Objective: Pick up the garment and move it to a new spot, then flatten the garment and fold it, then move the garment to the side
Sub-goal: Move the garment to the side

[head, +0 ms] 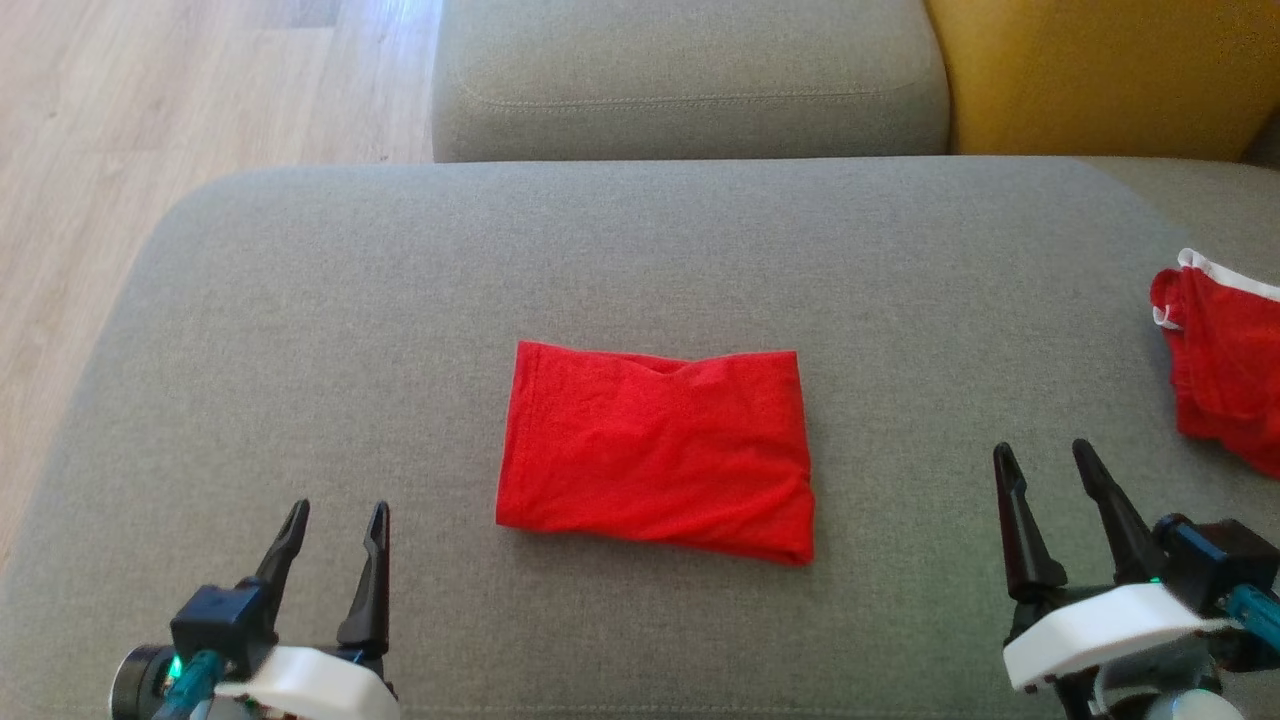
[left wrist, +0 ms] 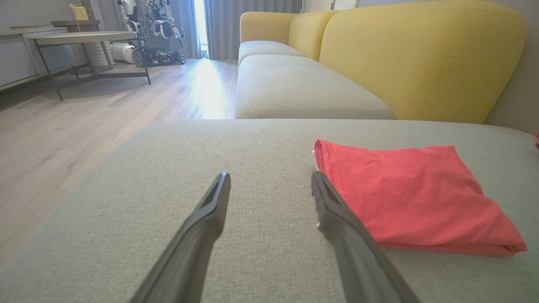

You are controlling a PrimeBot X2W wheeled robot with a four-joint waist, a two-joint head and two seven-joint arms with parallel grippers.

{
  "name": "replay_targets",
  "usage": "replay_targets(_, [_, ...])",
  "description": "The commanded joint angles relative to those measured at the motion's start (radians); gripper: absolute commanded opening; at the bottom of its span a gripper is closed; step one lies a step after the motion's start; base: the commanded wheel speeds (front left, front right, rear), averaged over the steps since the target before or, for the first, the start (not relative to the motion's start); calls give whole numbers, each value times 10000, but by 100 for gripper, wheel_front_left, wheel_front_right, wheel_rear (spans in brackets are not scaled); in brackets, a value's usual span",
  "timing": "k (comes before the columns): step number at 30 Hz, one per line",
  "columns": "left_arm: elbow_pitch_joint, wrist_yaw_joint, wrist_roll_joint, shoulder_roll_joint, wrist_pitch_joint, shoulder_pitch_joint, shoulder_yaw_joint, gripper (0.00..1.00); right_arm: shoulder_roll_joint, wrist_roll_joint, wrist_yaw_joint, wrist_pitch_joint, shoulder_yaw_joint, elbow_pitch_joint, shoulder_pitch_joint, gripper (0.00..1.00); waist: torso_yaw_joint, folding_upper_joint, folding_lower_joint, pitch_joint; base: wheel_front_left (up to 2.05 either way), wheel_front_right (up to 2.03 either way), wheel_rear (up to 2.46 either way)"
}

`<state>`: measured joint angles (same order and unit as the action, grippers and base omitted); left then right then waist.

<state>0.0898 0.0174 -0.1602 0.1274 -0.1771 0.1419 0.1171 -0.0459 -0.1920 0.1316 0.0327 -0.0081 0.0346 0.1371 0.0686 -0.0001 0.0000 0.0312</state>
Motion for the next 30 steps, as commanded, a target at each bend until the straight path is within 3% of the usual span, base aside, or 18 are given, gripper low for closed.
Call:
replay_targets(1, [-324,-57,-78,183,-97,-536,-293,100,-58,52,-9,0,174,337,-369,100,13,1,0,-43,0,0,0])
replay_targets(10, [-516,75,-111,196,-190,-1247,-86,100,-49,37,-9,280,364,-142,-941,100,422,1,0,-1044,0,0,0])
replay_targets(19, [-173,359,-175,-46,-540,-2464,348,100,-45,-399,-9,217,1591,-2124,-2357,100,1240,1,0,-2278,0,0,0])
replay_targets(30, [286,473,-219,-166,-790,-3179,478,100,-44,-548,-9,1075,1689,-4207,-3528,100,1560,1,0,-2860,0,0,0])
